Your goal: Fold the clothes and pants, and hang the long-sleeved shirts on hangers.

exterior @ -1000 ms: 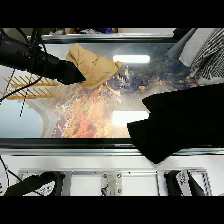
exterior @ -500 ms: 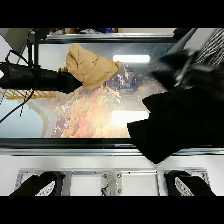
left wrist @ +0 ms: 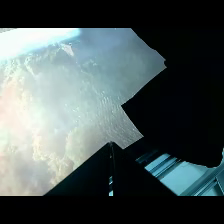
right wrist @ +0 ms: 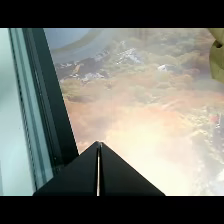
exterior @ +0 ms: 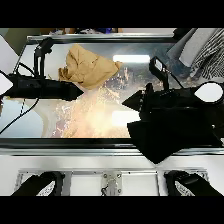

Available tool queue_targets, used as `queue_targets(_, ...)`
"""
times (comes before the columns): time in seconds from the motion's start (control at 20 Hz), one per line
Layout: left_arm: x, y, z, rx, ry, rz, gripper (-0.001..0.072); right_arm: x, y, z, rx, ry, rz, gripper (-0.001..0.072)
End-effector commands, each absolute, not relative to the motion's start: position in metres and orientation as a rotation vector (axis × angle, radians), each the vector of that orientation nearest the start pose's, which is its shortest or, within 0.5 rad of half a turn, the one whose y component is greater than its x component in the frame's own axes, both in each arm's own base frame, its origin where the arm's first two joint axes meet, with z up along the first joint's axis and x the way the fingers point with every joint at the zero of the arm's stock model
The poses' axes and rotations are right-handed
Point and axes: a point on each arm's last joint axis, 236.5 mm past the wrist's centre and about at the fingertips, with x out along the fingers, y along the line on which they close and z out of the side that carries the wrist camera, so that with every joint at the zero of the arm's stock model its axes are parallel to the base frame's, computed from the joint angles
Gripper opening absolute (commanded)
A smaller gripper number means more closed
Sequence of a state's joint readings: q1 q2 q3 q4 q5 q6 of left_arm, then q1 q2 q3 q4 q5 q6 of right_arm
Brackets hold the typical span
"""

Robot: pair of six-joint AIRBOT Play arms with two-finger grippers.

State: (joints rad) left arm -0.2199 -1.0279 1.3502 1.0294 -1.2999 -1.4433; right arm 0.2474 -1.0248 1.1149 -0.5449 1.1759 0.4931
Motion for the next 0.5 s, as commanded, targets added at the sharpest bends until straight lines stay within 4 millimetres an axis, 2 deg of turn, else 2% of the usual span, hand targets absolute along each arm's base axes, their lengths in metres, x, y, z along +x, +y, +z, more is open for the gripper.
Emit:
queue_targets(0.0,0.3198,-0.1921,0.1922,-0.174,0.961,-0.67,0.0018,0.2881,0.2683,0.1834,-0.155,0.518,1.263,0.0021)
queue_targets(0.45,0.3191,-0.1922,0.1919,-0.173,0.964,-0.671,0.0018,0.2881,0.2683,0.1834,-0.155,0.518,1.263,0.0021)
